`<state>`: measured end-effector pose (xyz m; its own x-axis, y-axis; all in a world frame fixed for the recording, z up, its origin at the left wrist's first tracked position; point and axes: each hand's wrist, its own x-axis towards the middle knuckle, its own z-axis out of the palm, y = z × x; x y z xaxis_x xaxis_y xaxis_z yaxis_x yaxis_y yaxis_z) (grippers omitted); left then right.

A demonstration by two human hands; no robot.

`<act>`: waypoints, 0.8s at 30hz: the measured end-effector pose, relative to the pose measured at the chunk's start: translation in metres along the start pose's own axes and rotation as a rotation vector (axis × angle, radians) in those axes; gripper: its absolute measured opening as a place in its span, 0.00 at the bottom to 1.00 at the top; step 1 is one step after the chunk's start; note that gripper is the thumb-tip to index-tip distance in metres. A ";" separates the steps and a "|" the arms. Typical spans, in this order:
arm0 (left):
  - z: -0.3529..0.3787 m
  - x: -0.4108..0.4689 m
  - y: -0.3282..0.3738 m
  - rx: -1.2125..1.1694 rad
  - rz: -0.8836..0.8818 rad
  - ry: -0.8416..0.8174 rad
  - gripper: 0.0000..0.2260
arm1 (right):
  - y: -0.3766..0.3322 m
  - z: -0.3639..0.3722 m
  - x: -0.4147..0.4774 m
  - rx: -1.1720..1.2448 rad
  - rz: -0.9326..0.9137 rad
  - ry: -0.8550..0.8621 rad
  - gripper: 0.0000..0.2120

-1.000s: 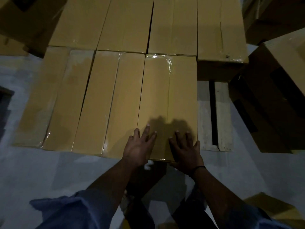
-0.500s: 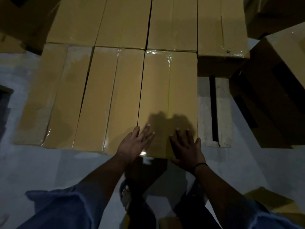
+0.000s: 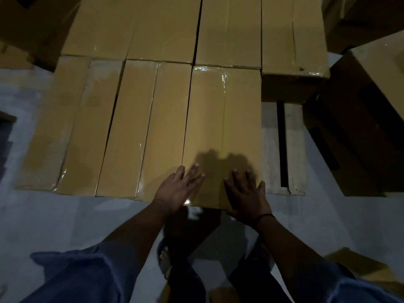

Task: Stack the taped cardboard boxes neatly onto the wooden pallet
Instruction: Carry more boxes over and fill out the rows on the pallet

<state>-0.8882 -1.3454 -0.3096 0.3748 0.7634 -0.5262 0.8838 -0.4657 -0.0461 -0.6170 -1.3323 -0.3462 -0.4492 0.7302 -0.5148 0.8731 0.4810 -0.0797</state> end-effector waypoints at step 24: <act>-0.205 -0.051 0.084 -0.212 -0.156 0.108 0.37 | 0.006 -0.186 -0.133 0.377 0.344 0.112 0.34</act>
<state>-0.7755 -1.3323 -0.1126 0.2477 0.8670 -0.4324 0.9676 -0.2436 0.0658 -0.5877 -1.3364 -0.1197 -0.1235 0.8726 -0.4726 0.9722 0.0108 -0.2341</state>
